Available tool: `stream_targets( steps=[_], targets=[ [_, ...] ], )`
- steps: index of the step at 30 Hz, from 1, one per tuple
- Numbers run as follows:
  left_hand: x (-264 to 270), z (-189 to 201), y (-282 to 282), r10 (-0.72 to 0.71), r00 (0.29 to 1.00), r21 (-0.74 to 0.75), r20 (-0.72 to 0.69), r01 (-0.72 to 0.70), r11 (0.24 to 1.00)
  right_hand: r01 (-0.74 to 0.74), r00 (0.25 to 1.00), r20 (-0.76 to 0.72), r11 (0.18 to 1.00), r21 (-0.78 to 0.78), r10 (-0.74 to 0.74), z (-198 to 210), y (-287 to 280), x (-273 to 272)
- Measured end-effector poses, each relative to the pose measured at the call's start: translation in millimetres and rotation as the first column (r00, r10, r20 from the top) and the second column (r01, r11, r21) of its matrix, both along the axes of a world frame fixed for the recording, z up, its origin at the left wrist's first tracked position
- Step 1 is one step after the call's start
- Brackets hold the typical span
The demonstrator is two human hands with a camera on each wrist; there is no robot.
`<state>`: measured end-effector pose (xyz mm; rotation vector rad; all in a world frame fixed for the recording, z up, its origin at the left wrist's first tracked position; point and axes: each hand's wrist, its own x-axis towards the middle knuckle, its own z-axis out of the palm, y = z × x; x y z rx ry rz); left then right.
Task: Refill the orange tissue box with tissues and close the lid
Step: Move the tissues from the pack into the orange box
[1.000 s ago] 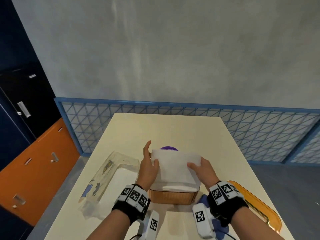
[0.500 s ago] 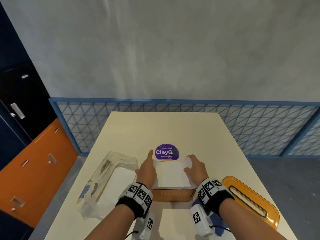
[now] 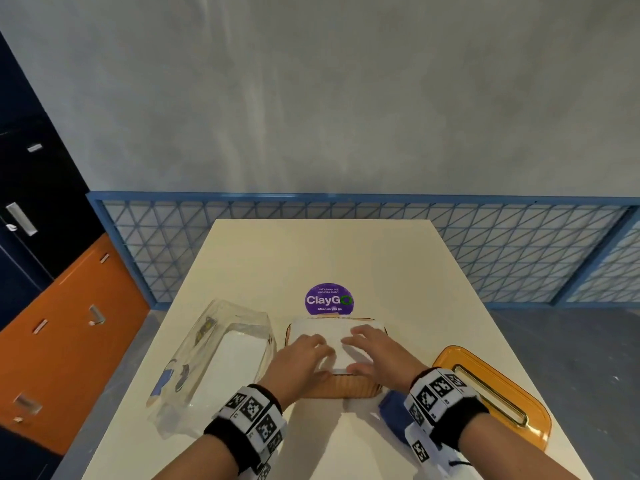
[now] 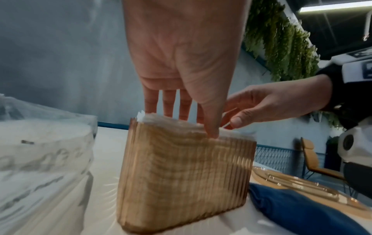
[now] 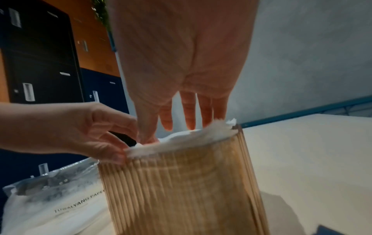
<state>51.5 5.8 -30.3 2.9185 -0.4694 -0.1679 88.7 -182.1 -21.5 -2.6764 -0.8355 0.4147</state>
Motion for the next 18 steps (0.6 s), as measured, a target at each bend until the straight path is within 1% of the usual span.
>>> stream_targets(
  steps=[2, 5, 7, 12, 18],
  targets=[
    [-1.3, -1.5, 1.5, -0.001, 1.0, -0.018, -0.014, 0.0, 1.0, 0.007, 0.999, -0.051, 0.999, -0.046, -0.009, -1.4, -1.4, 1.0],
    [-0.8, -1.0, 4.4, -0.021, 1.0, -0.046, -0.023, 0.019, 0.999, 0.0, 0.998, -0.06, 0.997, -0.075, -0.005, 1.8, -1.3, 5.5],
    [1.1, -0.8, 5.2, -0.04, 0.999, -0.051, -0.001, 0.04, 0.998, -0.008, 0.998, -0.058, 0.996, -0.093, 0.002, 6.2, -1.5, 9.4],
    [3.4, -2.2, 3.1, -0.037, 0.999, -0.009, 0.009, 0.037, 0.999, -0.078, 0.994, -0.095, 0.982, -0.173, 0.062, 14.2, -0.8, 9.0],
    [1.9, -0.7, -1.4, -0.075, 0.995, 0.042, 0.064, 0.072, 0.996, -0.073, 0.994, -0.093, 0.98, -0.186, 0.057, 17.0, 0.9, 8.1]
  ],
)
